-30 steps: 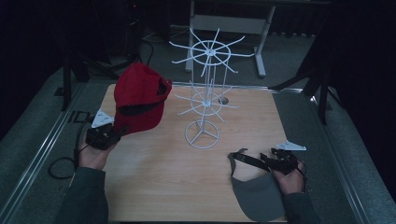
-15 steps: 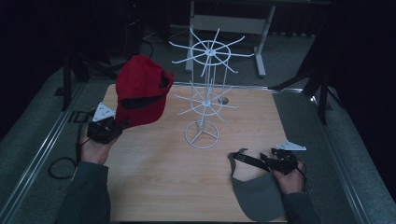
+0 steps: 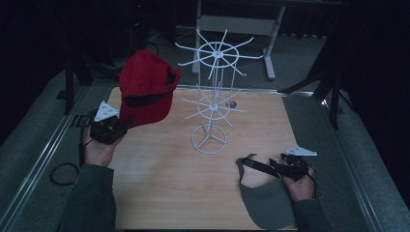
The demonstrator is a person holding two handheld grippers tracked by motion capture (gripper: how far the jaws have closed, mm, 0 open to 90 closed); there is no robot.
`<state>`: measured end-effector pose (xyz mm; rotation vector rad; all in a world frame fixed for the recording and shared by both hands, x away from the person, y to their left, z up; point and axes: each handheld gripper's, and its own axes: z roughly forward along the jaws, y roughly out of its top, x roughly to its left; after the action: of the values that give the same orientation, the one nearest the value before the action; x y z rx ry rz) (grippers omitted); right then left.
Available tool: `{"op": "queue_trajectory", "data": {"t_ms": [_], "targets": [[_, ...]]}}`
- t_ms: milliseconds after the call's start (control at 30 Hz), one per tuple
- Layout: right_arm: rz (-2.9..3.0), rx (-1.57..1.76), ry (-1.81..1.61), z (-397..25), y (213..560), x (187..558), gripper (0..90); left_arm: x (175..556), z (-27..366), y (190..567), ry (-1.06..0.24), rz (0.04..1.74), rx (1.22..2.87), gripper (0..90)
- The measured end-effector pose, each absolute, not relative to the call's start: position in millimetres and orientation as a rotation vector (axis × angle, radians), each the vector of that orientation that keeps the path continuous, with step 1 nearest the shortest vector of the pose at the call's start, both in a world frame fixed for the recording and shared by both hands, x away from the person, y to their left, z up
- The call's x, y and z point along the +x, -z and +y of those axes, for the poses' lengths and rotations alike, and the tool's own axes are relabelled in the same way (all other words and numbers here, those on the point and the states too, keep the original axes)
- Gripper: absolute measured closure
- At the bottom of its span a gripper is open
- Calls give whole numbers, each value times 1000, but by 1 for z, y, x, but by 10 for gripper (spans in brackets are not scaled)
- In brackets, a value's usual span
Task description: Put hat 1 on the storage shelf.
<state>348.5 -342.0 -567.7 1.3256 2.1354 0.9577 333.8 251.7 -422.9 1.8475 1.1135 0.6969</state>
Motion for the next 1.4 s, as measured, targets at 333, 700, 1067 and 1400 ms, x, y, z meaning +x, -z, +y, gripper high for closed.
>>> {"op": "queue_trajectory", "data": {"t_ms": [333,700,1067,1400], "targets": [[2135,1325,-958,-342,568,349,397,336,250,412,-713,1099,1829,858],[2135,1322,-957,-342,568,349,397,339,248,400,-730,1084,1812,859],[2135,1323,-957,-342,568,349,397,342,245,387,-742,1064,1797,859],[2135,1324,-957,-342,568,349,397,345,243,379,-744,1056,1779,858]]}}
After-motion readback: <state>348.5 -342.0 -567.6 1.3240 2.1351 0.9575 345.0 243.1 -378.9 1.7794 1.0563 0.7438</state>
